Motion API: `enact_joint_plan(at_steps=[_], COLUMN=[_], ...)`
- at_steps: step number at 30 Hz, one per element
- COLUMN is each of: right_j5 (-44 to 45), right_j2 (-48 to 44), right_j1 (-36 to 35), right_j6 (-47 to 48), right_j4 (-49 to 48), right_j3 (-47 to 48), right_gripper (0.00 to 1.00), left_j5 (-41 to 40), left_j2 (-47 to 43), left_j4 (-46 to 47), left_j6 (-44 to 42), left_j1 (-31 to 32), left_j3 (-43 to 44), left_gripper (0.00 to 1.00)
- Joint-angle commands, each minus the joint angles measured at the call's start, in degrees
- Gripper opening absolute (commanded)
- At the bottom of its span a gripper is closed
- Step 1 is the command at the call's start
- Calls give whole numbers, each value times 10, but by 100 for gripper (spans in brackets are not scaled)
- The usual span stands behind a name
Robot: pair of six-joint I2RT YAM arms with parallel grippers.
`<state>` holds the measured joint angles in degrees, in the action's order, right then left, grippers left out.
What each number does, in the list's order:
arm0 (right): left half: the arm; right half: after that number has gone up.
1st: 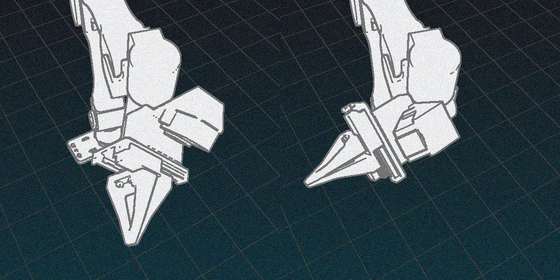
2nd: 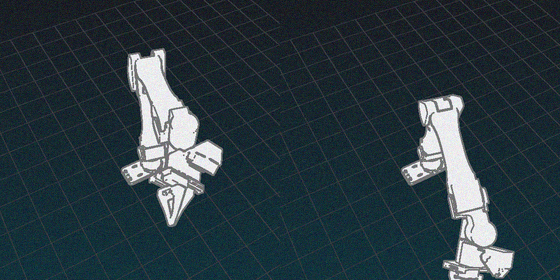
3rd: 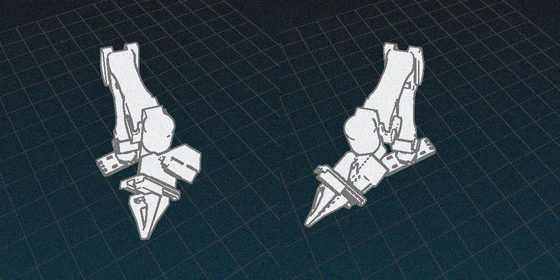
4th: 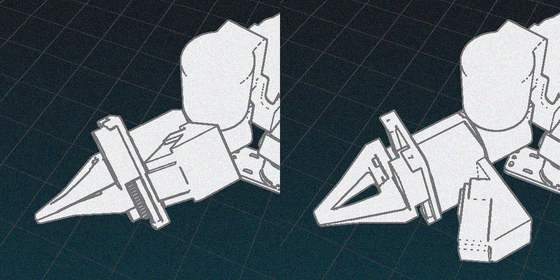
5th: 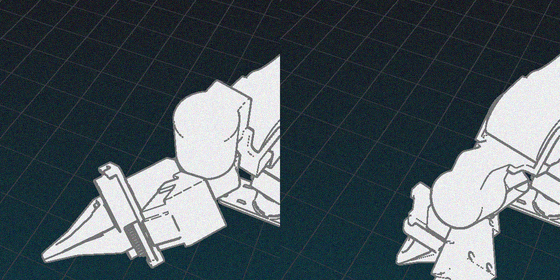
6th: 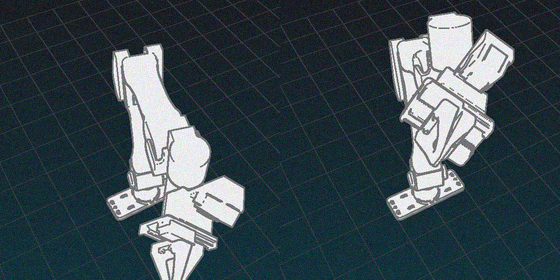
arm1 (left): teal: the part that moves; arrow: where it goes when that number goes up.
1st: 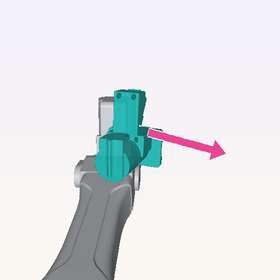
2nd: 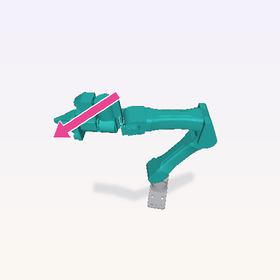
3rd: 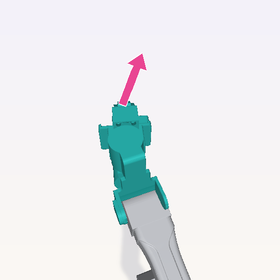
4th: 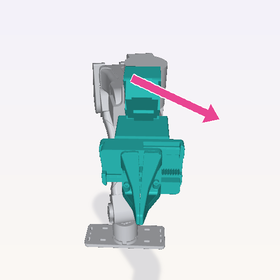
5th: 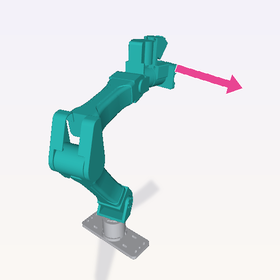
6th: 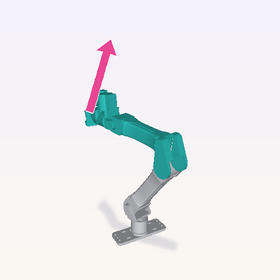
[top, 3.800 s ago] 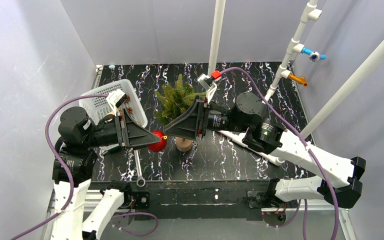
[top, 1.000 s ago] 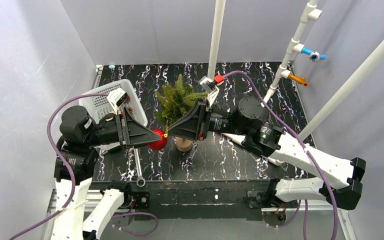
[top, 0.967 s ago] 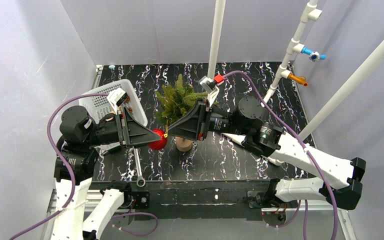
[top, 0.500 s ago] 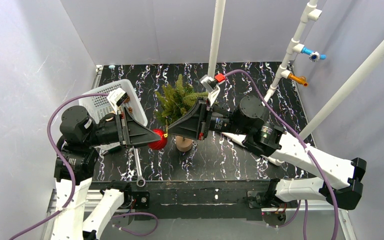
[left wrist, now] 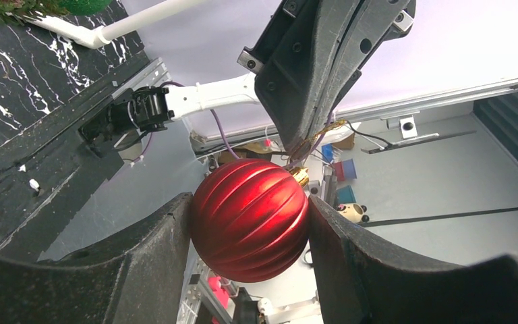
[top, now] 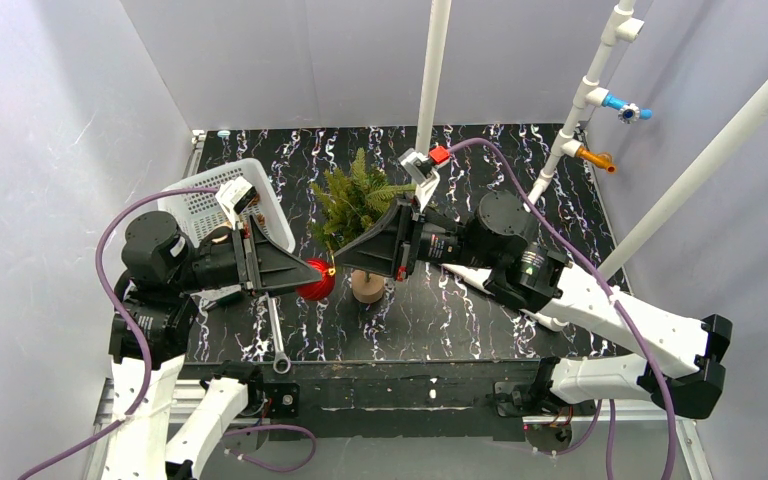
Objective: Decorate the small christmas tree
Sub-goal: Hang the decoration item on the Christmas tree.
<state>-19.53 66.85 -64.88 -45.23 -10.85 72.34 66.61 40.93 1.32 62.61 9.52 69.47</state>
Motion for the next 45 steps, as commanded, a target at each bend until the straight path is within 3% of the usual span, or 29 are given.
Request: enact_joint_plan(at_steps=[1,11,23,24,25,27,29,33,40,45], right_j5=[10,58,71,68,59,51,8,64,150,192], right_j2=[-19,-37,-44,-44,-46,-54,-63,-107,-161,-199], right_j1=[2,2,2,2,2,2,4,5,5,5], right_j6=[4,-20,12,18,28,48,96,141,199,213], right_j4=[-23,0,16,21,23,21,-15,-46,66,91], right_j3=[2,-44,-23,-21,-20,-28,-48,-87,-57,-61], right_gripper=[1,1,1,10,25,36,38,43,44,44], left_j5=[13,2,15,14,14,15,15,-8,-24,-30], left_j2=[-4,5,4,5,4,5,7,9,12,16], left_j4=[8,15,29,28,26,27,27,-9,102,-32], left_j6=[-15,-14,-12,-13,-14,-13,-13,-10,150,85], left_j1=[1,1,1,1,1,1,1,1,1,1], left_j3=[2,5,-11,-12,-12,-11,-7,-7,-88,-85], left_gripper=[0,0,0,0,0,0,0,0,0,0])
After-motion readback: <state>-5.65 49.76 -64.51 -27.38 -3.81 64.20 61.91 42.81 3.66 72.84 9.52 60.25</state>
